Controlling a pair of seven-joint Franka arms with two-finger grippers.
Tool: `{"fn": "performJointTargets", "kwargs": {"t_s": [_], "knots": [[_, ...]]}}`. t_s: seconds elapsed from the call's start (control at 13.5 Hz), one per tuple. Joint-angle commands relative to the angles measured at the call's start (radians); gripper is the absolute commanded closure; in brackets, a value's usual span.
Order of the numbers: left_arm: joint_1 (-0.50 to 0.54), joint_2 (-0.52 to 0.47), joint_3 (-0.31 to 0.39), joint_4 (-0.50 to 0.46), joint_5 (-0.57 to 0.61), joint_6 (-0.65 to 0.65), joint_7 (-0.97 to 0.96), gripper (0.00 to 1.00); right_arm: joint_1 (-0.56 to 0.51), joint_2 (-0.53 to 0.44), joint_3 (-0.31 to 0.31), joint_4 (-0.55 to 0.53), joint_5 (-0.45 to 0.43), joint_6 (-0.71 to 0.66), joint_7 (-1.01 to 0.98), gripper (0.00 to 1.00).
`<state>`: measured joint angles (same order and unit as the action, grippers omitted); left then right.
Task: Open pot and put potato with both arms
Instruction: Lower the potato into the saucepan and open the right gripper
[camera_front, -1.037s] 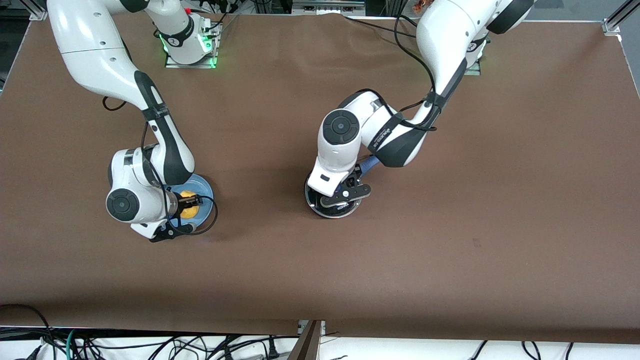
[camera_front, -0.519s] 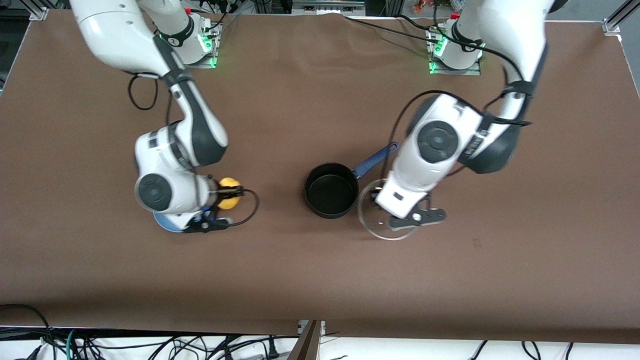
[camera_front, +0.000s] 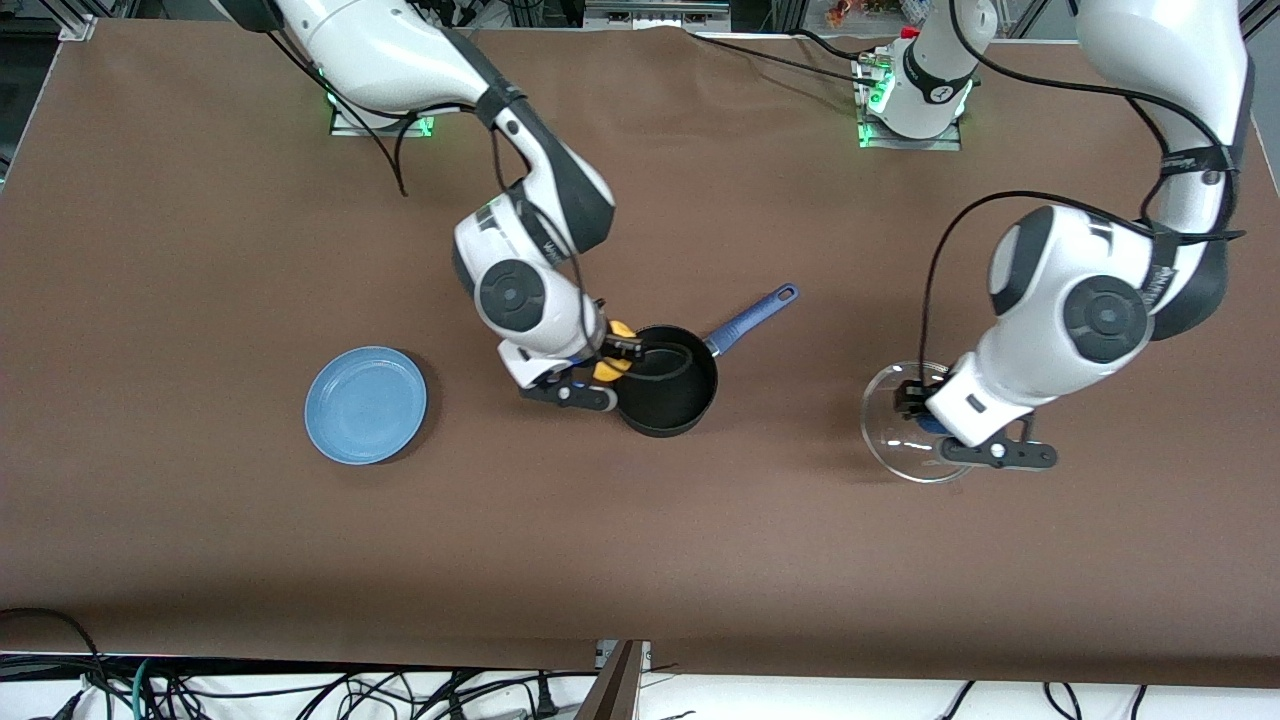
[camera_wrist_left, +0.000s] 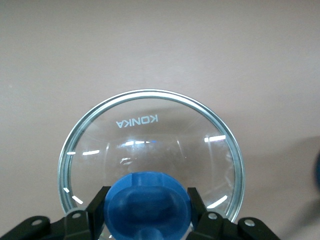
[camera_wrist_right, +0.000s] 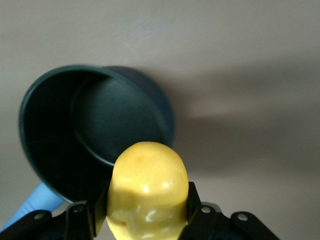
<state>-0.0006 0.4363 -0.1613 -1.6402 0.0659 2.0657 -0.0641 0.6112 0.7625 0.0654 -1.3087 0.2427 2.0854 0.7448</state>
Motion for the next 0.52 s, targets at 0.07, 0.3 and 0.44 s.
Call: {"fn": "performJointTargets", "kwargs": {"t_s": [0.07,0.3,0.44], "knots": [[0.008,-0.094,0.169,-0.272,-0.089,0.224,0.33,0.48,0.004,0.026,-0.01,0.042,0.014,0.021,0.016,0.0],[0.019,-0.082,0.215,-0.377,-0.09,0.347,0.365,0.48,-0.027,0.015,-0.019,0.106,0.007,-0.06,0.013,0.0],[0.025,-0.051,0.223,-0.401,-0.09,0.387,0.365,0.48,-0.034,0.015,-0.025,0.173,0.006,-0.117,0.016,0.0]]}}
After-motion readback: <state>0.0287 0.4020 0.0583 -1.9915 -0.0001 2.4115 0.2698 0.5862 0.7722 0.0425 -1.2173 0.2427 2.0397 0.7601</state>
